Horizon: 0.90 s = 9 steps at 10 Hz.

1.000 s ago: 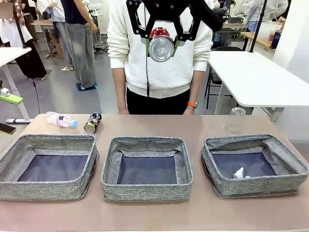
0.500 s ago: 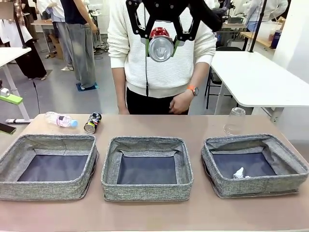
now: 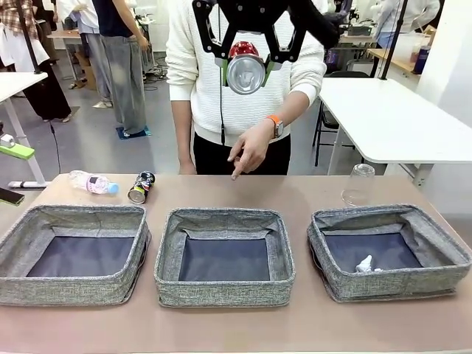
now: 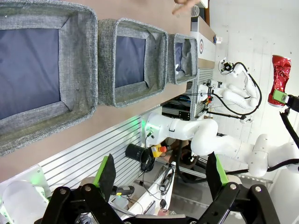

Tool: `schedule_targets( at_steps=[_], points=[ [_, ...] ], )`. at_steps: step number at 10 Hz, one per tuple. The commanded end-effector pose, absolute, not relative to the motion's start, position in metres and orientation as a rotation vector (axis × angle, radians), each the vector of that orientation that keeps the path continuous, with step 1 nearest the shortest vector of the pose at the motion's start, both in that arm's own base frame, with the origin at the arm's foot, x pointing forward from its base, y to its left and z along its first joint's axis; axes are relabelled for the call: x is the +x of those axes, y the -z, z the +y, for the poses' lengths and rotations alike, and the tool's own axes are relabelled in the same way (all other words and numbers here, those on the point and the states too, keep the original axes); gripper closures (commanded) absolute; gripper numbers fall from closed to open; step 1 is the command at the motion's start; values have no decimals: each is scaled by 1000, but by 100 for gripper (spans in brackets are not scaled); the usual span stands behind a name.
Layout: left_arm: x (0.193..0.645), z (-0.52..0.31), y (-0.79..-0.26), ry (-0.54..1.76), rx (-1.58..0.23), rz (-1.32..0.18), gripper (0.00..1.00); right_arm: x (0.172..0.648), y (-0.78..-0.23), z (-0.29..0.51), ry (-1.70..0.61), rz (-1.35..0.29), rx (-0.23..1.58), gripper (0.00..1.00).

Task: Sort the waste into the appropriate baskets.
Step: Place the picked waste into the Fabric basket indicated by the person.

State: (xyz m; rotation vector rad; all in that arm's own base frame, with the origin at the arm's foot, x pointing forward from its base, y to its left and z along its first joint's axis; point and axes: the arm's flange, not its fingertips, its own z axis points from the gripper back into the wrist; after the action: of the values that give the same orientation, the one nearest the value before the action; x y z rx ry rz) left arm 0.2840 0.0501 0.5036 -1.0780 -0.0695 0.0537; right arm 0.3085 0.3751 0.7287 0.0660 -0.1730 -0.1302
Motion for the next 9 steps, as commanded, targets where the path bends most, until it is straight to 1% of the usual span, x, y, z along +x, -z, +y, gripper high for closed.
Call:
schedule_targets(
  at_steps=[1, 6, 7, 8, 9],
  points=[
    [283, 50, -505, -60, -1087, -67, 0, 307, -727, 375, 147, -187, 61, 49],
    [283, 50, -505, -60, -1087, -67, 0, 308, -729, 375, 130, -173, 66, 49],
    [283, 50, -505, -60, -1087, -67, 0, 316, -668, 388, 58, -106, 79, 49],
    [283, 50, -505, -60, -1087, -67, 0, 318, -618, 395, 39, -91, 46, 49],
    [283, 50, -505, -60, -1087, -67, 0, 318, -561, 399, -72, -27, 133, 49]
  ],
)
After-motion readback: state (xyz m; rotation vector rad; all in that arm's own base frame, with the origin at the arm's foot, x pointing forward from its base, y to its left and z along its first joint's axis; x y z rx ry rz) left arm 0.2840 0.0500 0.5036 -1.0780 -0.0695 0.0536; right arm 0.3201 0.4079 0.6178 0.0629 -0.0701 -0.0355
